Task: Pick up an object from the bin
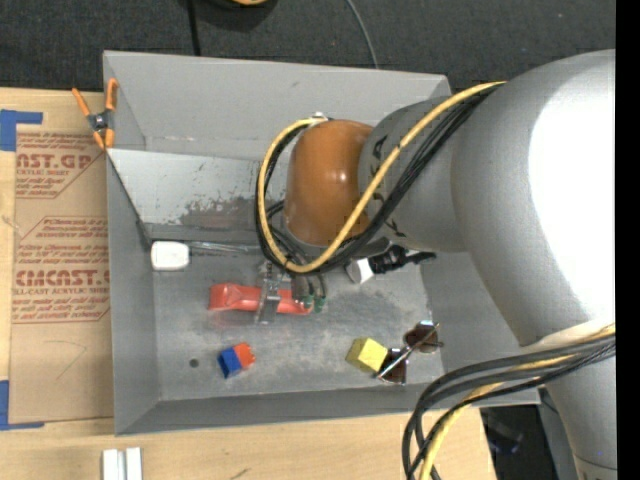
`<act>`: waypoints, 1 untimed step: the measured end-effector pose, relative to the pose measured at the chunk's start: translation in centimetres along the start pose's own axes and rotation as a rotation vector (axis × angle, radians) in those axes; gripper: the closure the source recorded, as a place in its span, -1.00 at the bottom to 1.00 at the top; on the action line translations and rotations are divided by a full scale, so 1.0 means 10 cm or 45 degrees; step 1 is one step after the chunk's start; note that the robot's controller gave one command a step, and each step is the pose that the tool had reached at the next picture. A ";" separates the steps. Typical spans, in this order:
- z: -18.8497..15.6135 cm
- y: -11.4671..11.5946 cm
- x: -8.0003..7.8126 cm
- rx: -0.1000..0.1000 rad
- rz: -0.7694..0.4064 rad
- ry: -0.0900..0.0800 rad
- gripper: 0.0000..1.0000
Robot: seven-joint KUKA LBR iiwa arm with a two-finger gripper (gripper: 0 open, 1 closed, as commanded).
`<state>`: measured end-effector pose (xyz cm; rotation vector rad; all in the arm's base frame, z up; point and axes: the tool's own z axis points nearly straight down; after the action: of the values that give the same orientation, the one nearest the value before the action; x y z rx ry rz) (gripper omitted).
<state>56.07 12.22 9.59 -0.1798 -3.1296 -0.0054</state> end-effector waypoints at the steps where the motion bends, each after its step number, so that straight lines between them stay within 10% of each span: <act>1: -0.25 0.01 -0.01 -0.002 0.000 -0.006 1.00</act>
Offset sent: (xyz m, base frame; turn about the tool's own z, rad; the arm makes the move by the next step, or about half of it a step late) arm -0.0001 0.0000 0.0186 0.0000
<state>56.23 12.26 12.10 -0.1802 -3.1348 -0.0077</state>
